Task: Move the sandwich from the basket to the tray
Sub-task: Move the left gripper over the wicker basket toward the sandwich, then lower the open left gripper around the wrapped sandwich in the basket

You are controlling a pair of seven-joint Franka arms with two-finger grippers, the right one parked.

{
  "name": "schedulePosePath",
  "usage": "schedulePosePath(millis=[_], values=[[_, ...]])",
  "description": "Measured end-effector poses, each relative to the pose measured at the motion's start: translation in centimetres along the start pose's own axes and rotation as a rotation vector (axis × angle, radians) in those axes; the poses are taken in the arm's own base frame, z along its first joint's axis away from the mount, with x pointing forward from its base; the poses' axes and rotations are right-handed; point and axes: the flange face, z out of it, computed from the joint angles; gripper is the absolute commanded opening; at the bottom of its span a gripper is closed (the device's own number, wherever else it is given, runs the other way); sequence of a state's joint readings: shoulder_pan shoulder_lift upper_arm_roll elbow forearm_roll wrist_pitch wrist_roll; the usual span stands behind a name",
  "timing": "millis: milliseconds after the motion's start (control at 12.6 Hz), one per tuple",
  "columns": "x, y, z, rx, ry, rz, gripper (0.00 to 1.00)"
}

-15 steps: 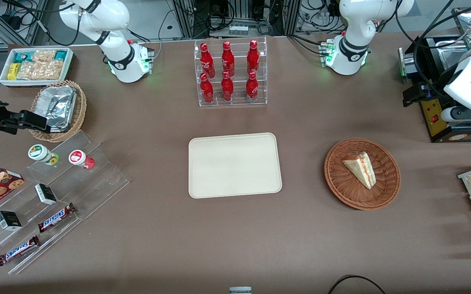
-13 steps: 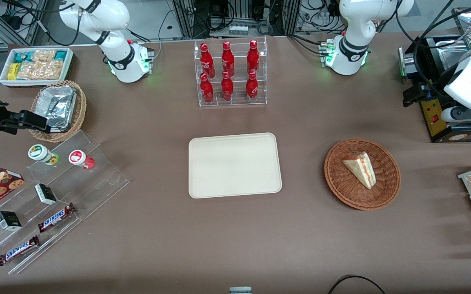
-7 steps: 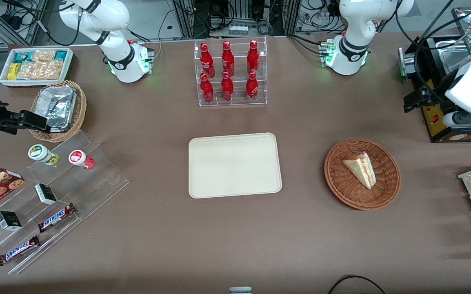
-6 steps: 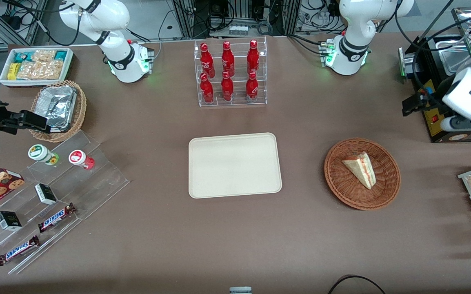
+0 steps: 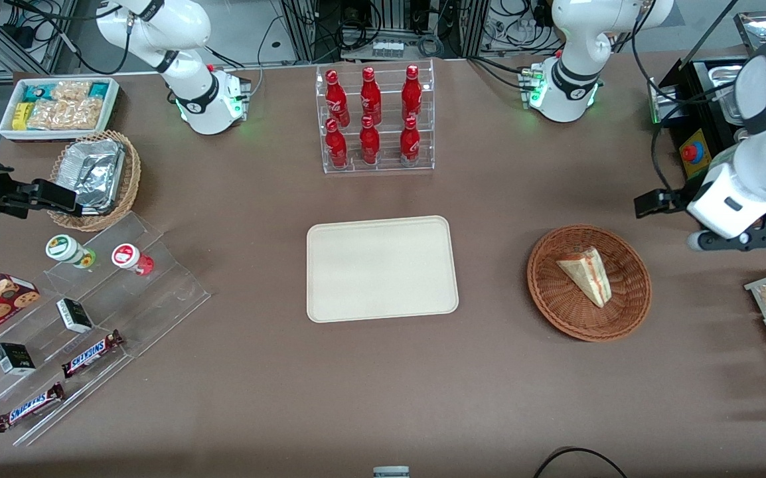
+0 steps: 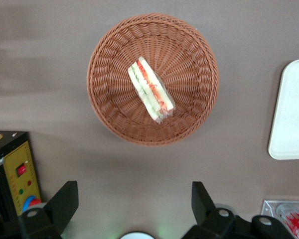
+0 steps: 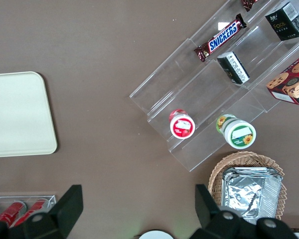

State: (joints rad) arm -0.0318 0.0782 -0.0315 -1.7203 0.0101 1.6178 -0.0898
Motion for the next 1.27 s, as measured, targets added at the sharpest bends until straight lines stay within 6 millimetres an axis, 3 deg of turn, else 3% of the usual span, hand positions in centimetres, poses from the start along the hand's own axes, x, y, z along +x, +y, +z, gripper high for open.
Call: schedulePosePath(millis=[713,951,1268], values=[[4.9,0.5,11.1,-0.003,-0.019,-0.003,1.00],[5.2,0.6,13.9,-0.006,0.003,-0.035,1.00],[4.9,0.6,16.2,-0.010,0.026,-0.140,1.00]])
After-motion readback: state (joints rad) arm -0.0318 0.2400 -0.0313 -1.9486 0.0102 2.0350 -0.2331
